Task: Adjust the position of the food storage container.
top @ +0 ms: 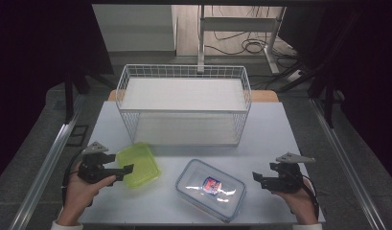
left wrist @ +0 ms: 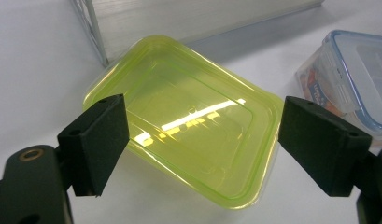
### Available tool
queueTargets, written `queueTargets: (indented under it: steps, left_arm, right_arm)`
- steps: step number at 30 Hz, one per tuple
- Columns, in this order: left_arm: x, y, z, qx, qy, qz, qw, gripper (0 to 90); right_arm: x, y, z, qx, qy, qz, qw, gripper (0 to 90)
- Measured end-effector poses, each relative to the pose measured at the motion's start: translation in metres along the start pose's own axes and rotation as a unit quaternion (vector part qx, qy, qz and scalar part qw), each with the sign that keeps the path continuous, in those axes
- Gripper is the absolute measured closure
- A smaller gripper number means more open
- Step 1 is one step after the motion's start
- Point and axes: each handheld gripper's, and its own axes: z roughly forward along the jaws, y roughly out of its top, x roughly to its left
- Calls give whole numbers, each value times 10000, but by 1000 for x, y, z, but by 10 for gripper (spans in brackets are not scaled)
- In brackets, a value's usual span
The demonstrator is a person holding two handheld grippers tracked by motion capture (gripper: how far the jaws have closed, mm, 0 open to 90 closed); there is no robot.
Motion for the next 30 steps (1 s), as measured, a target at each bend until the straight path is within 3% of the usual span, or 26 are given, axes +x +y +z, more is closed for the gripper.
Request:
queueTargets:
  steps: [4, 14, 20, 27, 29, 30]
  left_arm:
    - [0, 0, -2, -27, 34, -5, 10000, 156]
    - [-5, 0, -4, -11, -165, 60, 9998, 152]
    - [-6, 0, -3, -6, -167, 84, 9998, 151]
    - [-7, -1, -3, -17, -193, 57, 9998, 141]
    - [-9, 0, -3, -52, -414, -15, 9991, 139]
    - [-9, 0, -3, -53, -419, -5, 9991, 138]
  right_arm:
    - [-1, -2, 0, 66, 18, 9, 10000, 223]
    - [-4, -5, 1, 177, -48, 107, 9998, 245]
    - [-7, -4, 2, 176, -63, 139, 9997, 255]
    - [-3, 0, -3, 88, 144, 120, 9998, 290]
    - [0, 3, -6, 15, 433, 252, 9987, 298]
    - [3, 5, -8, 10, 439, 202, 9988, 308]
